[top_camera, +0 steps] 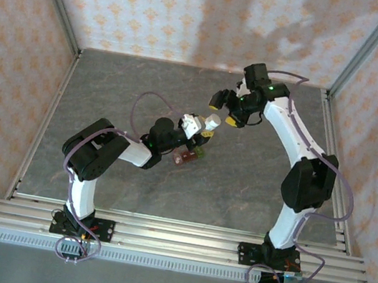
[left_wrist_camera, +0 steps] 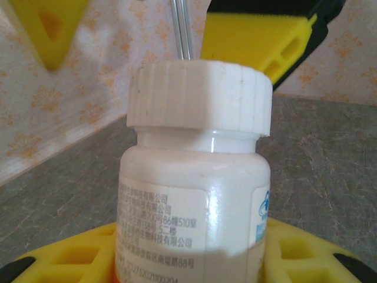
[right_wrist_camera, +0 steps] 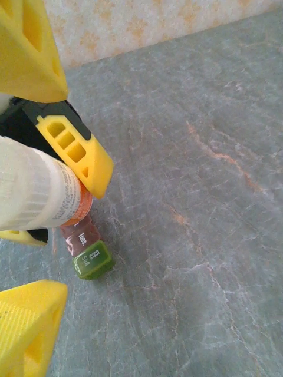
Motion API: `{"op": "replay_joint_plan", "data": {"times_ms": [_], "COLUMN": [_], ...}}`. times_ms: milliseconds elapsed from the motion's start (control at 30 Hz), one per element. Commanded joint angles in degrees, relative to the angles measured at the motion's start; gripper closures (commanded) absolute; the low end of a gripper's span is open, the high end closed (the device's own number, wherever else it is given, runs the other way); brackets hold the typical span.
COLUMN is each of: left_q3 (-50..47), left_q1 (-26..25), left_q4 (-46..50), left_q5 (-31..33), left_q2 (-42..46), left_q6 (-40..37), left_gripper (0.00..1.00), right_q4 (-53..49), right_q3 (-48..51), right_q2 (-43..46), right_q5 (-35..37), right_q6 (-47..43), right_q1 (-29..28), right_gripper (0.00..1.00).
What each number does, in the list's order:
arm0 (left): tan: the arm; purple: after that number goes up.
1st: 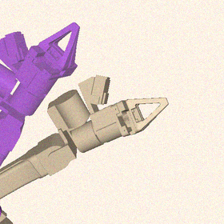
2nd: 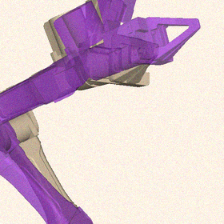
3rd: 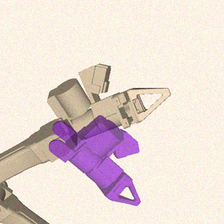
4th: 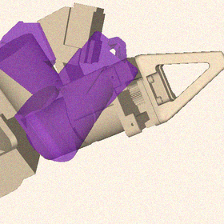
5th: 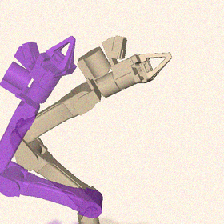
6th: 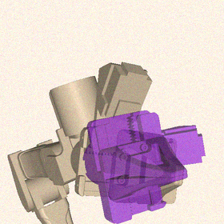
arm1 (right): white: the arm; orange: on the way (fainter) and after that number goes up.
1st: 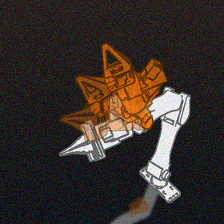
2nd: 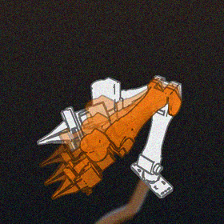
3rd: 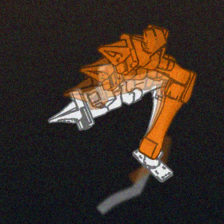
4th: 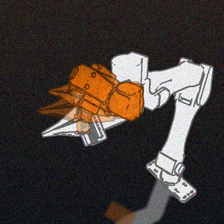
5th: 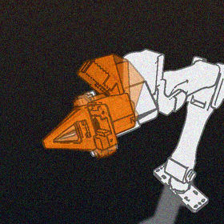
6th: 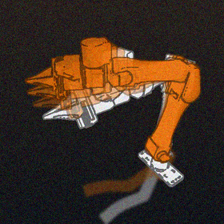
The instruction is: Sort the pills into containers
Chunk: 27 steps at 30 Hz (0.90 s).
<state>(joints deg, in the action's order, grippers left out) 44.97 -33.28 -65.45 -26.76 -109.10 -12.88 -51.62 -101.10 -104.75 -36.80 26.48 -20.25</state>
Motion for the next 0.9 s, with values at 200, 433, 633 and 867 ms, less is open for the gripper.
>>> {"op": "replay_joint_plan", "data": {"times_ms": [200, 433, 633, 867], "left_q3": [2.2, 3.8, 5.3, 5.6], "left_q1": [-0.1, -0.1, -0.1, -0.1], "left_q4": [-5.2, -5.9, -6.4, -6.2], "left_q5": [0.5, -0.5, -1.9, -2.4], "left_q2": [0.4, 0.5, 0.1, 0.5], "left_q6": [4.3, 8.7, 12.2, 12.8], "left_gripper": [1.00, 1.00, 1.00, 1.00], "right_q4": [11.6, 24.3, 27.7, 26.4], "right_q3": [5.9, 16.7, 19.4, 18.2], "right_q2": [10.6, 17.5, 18.7, 16.6], "right_q5": [3.7, -1.4, -7.3, -6.3], "right_q6": [-0.8, -12.7, -15.1, -15.9], "right_q1": [4.2, 4.1, 3.7, 1.9], "right_gripper": [0.19, 0.21, 0.21, 0.20]}}
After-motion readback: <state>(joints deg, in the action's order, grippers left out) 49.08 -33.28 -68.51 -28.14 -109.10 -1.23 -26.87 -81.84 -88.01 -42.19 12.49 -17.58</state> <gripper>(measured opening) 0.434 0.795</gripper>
